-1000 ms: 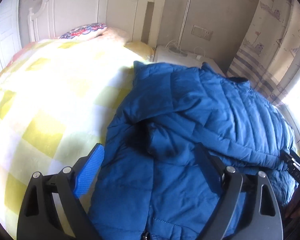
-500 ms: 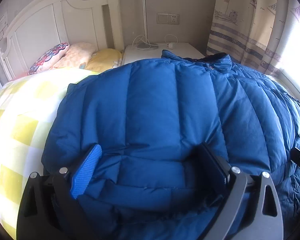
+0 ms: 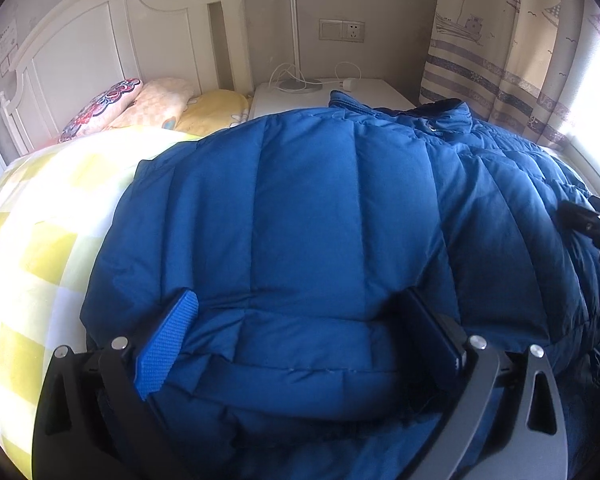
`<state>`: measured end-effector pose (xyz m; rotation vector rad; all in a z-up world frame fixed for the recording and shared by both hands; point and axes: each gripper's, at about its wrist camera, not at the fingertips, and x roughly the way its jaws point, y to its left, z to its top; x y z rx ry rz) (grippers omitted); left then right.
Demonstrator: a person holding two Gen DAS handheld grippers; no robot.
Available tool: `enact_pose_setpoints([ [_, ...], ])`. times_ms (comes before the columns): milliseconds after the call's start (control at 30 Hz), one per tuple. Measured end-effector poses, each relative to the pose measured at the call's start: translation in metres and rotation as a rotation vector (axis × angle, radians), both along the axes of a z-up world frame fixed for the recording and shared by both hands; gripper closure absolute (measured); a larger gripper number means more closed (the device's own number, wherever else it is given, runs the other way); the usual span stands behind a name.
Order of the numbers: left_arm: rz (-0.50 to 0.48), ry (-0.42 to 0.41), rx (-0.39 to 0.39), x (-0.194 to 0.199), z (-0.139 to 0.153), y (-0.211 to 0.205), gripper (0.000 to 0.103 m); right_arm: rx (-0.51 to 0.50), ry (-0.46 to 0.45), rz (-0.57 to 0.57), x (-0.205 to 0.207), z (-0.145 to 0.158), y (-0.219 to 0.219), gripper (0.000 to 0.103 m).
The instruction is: Fold large clothes
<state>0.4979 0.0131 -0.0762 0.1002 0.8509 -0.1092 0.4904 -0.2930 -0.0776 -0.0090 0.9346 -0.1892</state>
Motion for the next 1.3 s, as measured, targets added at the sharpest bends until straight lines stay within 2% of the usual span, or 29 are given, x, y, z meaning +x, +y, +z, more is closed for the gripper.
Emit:
enact_pose_setpoints([
  [100, 0.001, -0.002, 0.0, 0.0, 0.0, 0.0, 0.003, -0.002, 0.042, 0.012, 0.001, 0.0, 0.0, 0.017],
  [200, 0.0, 0.002, 0.002, 0.0, 0.0, 0.0, 0.003, 0.063, 0.092, 0.001, 0.009, 0.017, -0.008, 0.018],
  [300, 0.001, 0.003, -0.001, 0.0, 0.0, 0.0, 0.003, 0.066, -0.025, -0.046, 0.022, 0.045, -0.02, 0.018],
  [367, 0.001, 0.003, -0.006, 0.0, 0.0, 0.001, 0.003, 0.065, -0.05, -0.085, 0.04, 0.05, -0.031, 0.016],
  [433, 0.001, 0.003, -0.006, 0.0, 0.0, 0.001, 0.003, 0.03, -0.011, -0.127, 0.062, 0.04, -0.042, 0.016],
  [500, 0.002, 0.004, -0.008, 0.0, 0.0, 0.0, 0.003, 0.011, 0.095, -0.16, 0.08, 0.012, -0.055, 0.016],
  [533, 0.002, 0.004, -0.008, 0.0, 0.0, 0.0, 0.003, 0.029, 0.167, -0.175, 0.086, -0.007, -0.063, 0.015],
  [567, 0.001, 0.005, -0.007, 0.001, 0.0, 0.0, 0.002, 0.071, 0.19, -0.178, 0.087, -0.02, -0.068, 0.014],
  [667, 0.002, 0.008, -0.007, 0.002, -0.001, 0.0, 0.002, 0.086, 0.158, -0.18, 0.082, -0.021, -0.07, 0.012],
  [767, 0.003, 0.01, -0.008, 0.002, -0.001, 0.0, 0.002, 0.099, 0.185, -0.195, 0.08, -0.013, -0.072, 0.012],
  [833, 0.003, 0.01, -0.009, 0.003, -0.001, 0.001, 0.002, 0.109, 0.098, -0.219, 0.067, 0.011, -0.069, 0.012],
  [900, 0.003, 0.01, -0.007, 0.003, -0.001, 0.001, 0.002, 0.156, 0.013, -0.187, 0.049, 0.031, -0.056, 0.011],
  [967, 0.002, 0.009, -0.007, 0.003, -0.001, 0.001, 0.002, 0.175, 0.031, -0.126, 0.038, 0.032, -0.038, 0.011],
  [1000, 0.002, 0.009, -0.008, 0.003, -0.001, 0.001, 0.002, 0.164, 0.052, -0.1, 0.032, 0.028, -0.027, 0.011],
  [1067, 0.002, 0.009, -0.008, 0.003, -0.001, 0.001, 0.002, 0.053, 0.062, -0.064, 0.018, 0.014, -0.004, 0.007],
  [1133, 0.002, 0.007, -0.008, 0.003, -0.001, 0.002, 0.002, -0.072, 0.006, -0.031, 0.006, -0.003, 0.013, 0.004],
  [1300, 0.004, -0.008, 0.016, 0.0, 0.001, -0.002, 0.002, -0.081, 0.019, -0.043, 0.012, -0.011, 0.009, 0.004],
])
